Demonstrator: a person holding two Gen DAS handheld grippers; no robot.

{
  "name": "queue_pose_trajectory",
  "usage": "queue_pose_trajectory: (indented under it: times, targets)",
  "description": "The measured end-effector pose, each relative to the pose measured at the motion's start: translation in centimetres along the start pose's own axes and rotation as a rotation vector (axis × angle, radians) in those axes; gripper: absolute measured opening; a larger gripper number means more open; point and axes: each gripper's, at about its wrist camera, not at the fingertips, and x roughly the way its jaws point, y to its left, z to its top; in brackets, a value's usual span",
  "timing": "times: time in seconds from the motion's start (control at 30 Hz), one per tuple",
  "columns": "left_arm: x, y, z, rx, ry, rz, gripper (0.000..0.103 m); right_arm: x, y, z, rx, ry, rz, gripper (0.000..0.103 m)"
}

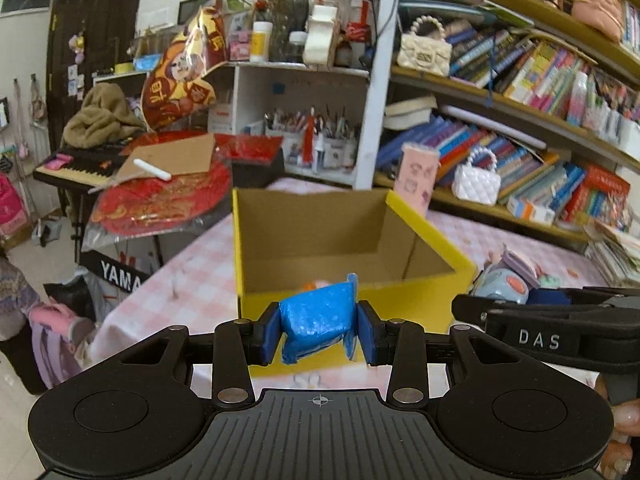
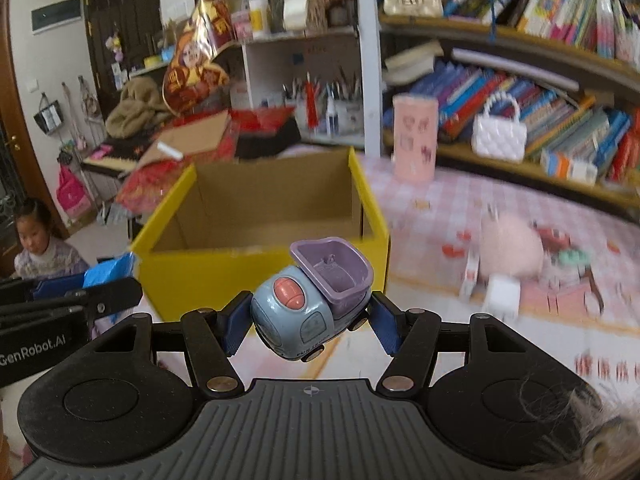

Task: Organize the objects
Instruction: 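Carry the blue piece and the toy car over the yellow box with both grippers, then open the left gripper over the box while the right releases the toy car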

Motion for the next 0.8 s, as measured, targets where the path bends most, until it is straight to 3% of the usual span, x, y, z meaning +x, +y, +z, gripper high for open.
queue_pose_trajectory:
  times: [0.4,0.8]
  targets:
    - [5.3,-1.2,3.4,-0.007,-0.015,0.056,0.038,5.5,-1.6,4.9,-0.059,-0.029,0.063,0.06]
    - [10.8,-3.0,4.1,0.04,0.053,0.127,0.038,12.2,-3.8,7.5,-0.132,0.06,0.16,0.06]
